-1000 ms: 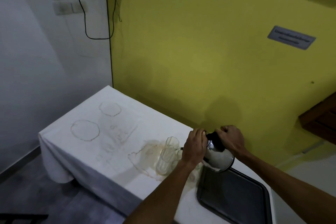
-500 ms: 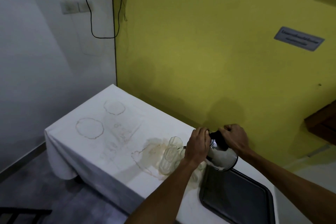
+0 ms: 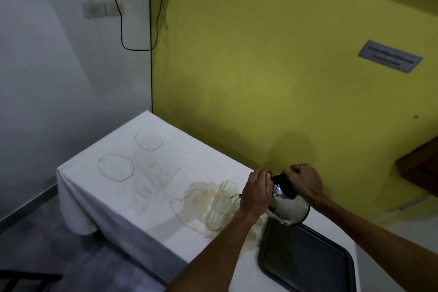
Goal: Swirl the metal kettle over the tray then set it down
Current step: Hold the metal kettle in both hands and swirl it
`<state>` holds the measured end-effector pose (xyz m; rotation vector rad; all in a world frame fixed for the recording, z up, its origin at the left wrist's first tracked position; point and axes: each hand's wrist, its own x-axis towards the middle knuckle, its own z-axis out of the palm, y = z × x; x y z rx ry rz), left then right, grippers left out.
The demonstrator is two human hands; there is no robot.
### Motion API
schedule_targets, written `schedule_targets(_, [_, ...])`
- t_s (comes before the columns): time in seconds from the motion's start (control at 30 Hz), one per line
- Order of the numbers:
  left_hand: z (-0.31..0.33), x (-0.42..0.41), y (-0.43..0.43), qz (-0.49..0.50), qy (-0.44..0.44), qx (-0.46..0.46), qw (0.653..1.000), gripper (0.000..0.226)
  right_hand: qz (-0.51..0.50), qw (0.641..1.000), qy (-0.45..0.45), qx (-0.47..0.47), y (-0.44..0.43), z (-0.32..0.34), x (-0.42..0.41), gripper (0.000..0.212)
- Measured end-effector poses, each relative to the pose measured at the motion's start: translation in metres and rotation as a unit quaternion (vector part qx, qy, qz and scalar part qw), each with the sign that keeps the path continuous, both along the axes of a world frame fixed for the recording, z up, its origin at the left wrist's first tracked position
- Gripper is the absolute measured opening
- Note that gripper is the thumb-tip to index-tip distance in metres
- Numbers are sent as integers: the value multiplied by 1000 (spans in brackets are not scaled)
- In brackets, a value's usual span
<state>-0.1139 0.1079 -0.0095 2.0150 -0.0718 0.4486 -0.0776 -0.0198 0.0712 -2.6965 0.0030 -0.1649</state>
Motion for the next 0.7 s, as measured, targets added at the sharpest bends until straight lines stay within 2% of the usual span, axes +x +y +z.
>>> schedule_targets(0.7, [-3,1,1,16,10,-8,1000,74,13,1000,0,-15,7,7,-3,52])
